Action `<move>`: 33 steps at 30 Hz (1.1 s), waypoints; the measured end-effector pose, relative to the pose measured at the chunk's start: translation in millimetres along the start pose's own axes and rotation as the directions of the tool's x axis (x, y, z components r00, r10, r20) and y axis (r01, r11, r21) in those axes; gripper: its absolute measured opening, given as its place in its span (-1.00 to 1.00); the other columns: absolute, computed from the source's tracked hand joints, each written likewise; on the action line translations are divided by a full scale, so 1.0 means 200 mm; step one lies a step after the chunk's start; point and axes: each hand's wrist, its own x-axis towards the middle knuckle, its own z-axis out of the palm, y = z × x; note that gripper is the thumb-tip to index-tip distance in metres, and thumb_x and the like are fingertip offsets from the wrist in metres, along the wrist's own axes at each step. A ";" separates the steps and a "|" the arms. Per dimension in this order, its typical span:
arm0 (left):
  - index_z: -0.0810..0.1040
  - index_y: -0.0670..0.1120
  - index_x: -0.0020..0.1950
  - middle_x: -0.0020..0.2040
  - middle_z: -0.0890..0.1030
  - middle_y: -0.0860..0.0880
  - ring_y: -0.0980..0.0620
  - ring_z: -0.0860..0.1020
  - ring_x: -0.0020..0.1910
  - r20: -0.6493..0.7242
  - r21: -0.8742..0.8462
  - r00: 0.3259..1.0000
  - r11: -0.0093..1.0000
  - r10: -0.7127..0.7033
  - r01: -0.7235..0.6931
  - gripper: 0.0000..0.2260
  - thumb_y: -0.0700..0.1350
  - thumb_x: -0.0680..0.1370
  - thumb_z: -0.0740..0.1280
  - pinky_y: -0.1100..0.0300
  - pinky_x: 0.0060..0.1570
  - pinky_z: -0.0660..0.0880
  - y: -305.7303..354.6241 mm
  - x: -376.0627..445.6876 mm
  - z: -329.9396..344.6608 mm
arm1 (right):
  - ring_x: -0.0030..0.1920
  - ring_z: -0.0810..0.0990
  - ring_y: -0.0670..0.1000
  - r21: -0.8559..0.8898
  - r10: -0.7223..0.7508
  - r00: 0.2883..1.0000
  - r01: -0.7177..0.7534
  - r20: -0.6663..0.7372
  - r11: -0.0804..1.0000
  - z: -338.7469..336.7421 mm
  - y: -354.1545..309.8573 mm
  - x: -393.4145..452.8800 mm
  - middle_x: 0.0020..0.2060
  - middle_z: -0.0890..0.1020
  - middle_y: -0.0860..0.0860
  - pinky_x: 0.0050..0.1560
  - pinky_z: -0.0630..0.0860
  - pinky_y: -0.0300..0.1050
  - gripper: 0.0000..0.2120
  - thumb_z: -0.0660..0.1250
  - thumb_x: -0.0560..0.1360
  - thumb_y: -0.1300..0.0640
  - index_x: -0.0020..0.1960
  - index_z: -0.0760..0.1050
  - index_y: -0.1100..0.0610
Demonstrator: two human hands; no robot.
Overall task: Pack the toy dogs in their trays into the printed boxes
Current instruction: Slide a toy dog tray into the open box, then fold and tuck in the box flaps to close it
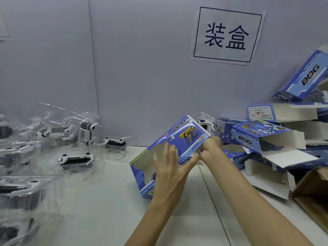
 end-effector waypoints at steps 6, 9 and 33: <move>0.32 0.00 0.58 0.51 0.26 -0.08 -0.05 0.28 0.56 0.122 -0.585 0.960 0.764 -0.251 0.274 -0.32 0.18 0.54 0.45 -0.02 0.42 0.40 -0.14 0.05 -0.07 | -0.56 0.55 0.06 -0.040 -0.003 0.992 0.009 0.129 0.999 -0.10 -0.01 0.07 -0.53 0.57 0.09 -0.55 0.52 -0.19 -0.60 -0.03 0.73 0.25 -0.16 0.47 0.17; 0.28 -0.01 0.63 0.62 0.21 -0.08 -0.08 0.18 0.61 0.308 -0.361 0.872 0.801 -0.381 0.477 -0.26 0.30 0.55 0.38 -0.10 0.56 0.16 -0.29 0.06 -0.08 | -0.35 0.57 0.14 -0.104 -0.027 0.963 0.056 0.268 0.993 -0.15 -0.01 0.08 -0.29 0.60 0.17 -0.26 0.52 -0.07 -0.67 0.05 0.72 0.24 -0.11 0.51 0.13; 0.28 0.05 0.03 -0.03 0.65 0.13 0.26 0.67 -0.17 0.550 -0.559 0.603 0.281 -0.578 0.780 -0.34 0.48 0.27 0.46 0.31 -0.29 0.61 -0.12 0.01 -0.01 | -0.03 0.70 0.06 -0.218 -0.347 0.766 0.526 0.542 0.822 -0.24 0.05 0.01 -0.09 0.77 0.02 -0.05 0.65 -0.02 -0.44 0.24 0.53 -0.35 0.10 0.70 0.10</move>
